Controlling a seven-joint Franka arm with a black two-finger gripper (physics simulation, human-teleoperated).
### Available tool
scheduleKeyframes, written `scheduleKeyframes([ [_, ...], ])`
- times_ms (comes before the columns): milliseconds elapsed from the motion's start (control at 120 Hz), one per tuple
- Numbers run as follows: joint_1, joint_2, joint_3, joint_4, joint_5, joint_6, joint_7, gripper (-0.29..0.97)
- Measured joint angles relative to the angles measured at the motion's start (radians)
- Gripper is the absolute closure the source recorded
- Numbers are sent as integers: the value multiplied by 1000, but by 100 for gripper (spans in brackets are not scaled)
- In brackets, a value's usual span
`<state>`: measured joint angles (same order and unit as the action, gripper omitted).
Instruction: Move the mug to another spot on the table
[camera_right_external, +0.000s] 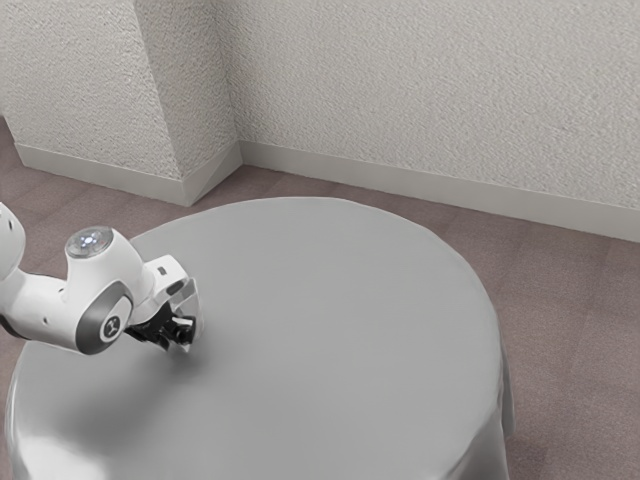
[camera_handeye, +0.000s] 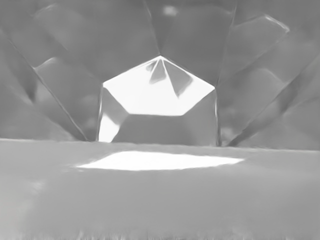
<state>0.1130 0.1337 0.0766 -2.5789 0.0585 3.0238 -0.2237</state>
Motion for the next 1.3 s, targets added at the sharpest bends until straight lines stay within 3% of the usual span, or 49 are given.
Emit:
scheduleKeyframes([
  [683,0,4,17,14,16,89,2,65],
  [992,-11,-3,24,14,89,112,9,72],
  [1300,-137,0,18,35,121,142,17,74],
])
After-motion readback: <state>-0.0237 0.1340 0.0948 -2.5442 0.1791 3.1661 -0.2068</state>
